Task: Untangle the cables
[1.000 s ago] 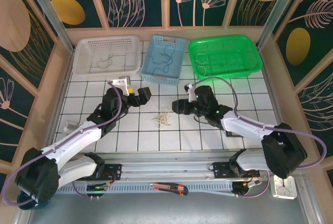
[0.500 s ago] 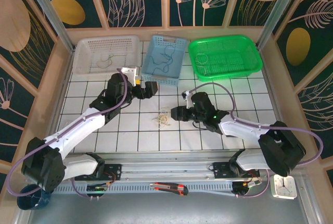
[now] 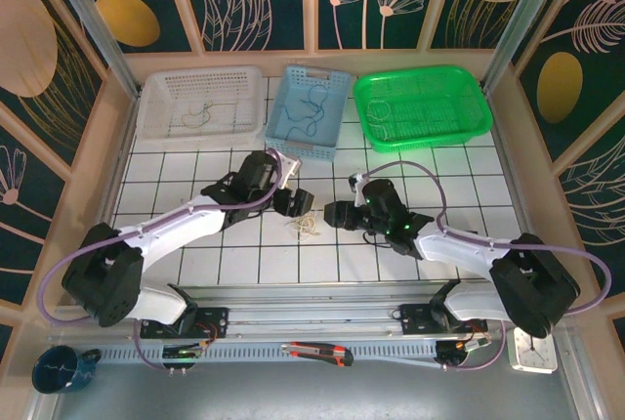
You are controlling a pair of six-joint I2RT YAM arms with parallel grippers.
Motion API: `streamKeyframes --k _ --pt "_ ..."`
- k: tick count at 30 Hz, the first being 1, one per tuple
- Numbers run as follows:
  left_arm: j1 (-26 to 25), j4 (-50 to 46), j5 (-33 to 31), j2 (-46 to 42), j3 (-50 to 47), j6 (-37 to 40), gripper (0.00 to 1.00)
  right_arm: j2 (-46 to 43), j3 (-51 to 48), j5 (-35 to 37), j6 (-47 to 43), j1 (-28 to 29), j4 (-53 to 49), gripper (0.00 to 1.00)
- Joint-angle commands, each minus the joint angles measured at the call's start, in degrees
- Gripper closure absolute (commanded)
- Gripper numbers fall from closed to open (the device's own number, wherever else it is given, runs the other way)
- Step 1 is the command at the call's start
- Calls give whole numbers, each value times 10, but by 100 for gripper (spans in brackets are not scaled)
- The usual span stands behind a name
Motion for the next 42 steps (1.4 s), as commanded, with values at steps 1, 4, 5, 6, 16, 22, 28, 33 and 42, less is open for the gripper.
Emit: streamKeyframes --k 1,4,5,6,16,22,28,33,42 --pt "-6 -13 -6 5 -1 27 22 -20 -9 31 14 3 5 47" --pt "-10 -12 0 9 -7 36 26 -26 -13 38 18 2 1 47" --pt "-12 -11 5 11 -10 38 27 -29 -15 39 20 2 0 47" --pt "-13 -9 11 13 -12 40 29 -32 -16 40 21 2 -1 47" --pt "-23 -4 54 37 -20 44 31 -50 -25 51 26 2 -8 47" --pt "-26 3 68 54 -25 41 37 -58 -30 53 27 2 -12 47" --pt "-26 17 77 65 -26 36 45 -61 -33 53 27 2 -13 47" --pt "-26 34 85 74 -28 31 58 -63 -33 52 26 0 -12 47" --pt "-27 54 81 70 -16 12 86 -60 -40 30 15 0 6 47"
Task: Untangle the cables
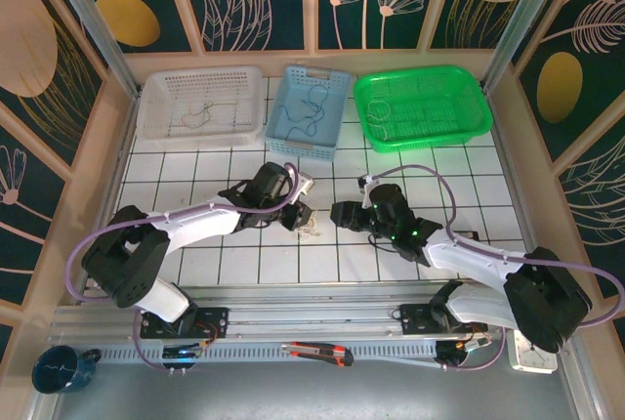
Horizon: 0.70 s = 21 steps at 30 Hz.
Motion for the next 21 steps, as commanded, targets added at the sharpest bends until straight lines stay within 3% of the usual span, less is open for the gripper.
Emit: streamKeyframes --k 1,5,21 --pt "-4 20 8 -5 9 -12 89 -5 -13 -13 -3 0 21 47" --pt "-4 34 18 -13 20 -31 100 10 -19 -26 -3 0 46 45" --pt "-4 119 88 -26 35 -112 100 143 28 -40 18 9 147 45"
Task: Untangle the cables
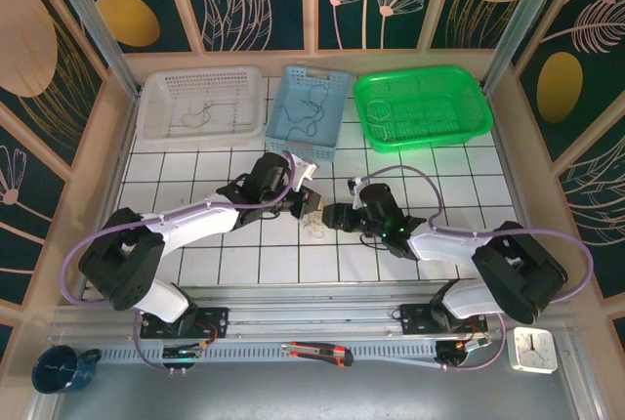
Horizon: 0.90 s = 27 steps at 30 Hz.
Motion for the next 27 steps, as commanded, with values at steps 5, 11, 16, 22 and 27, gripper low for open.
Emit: streamKeyframes --k 5,11,16,22,27 --pt "-5 54 40 -28 21 -48 100 82 30 27 43 9 73 47" --pt "-4 81 25 -67 31 -81 100 132 19 53 80 8 103 51" --pt "-4 129 11 -109 31 -122 100 141 5 72 98 10 109 52" --pt "-4 149 7 -139 43 -142 100 130 1 77 94 10 99 53" --pt "-4 148 -13 -142 39 -136 100 76 -1 100 64 5 39 52"
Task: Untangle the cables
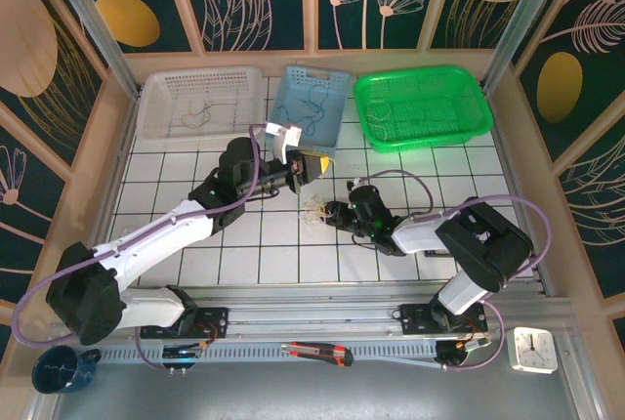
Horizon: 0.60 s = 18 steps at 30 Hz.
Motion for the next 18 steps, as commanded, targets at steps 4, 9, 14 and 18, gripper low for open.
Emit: streamKeyframes --k 4,9,14,18 --pt "-4 29 -22 5 0 -8 100 -100 -12 49 -55 -20 -103 50" --pt "-3 38 -26 17 -3 -8 100 -184 -23 42 -91 -58 -161 46" --pt "-3 44 -26 24 0 -13 100 -251 -17 16 -122 -83 -196 42" --pt "-3 52 -26 29 3 -21 100 -283 -11 -17 -150 -81 -194 40"
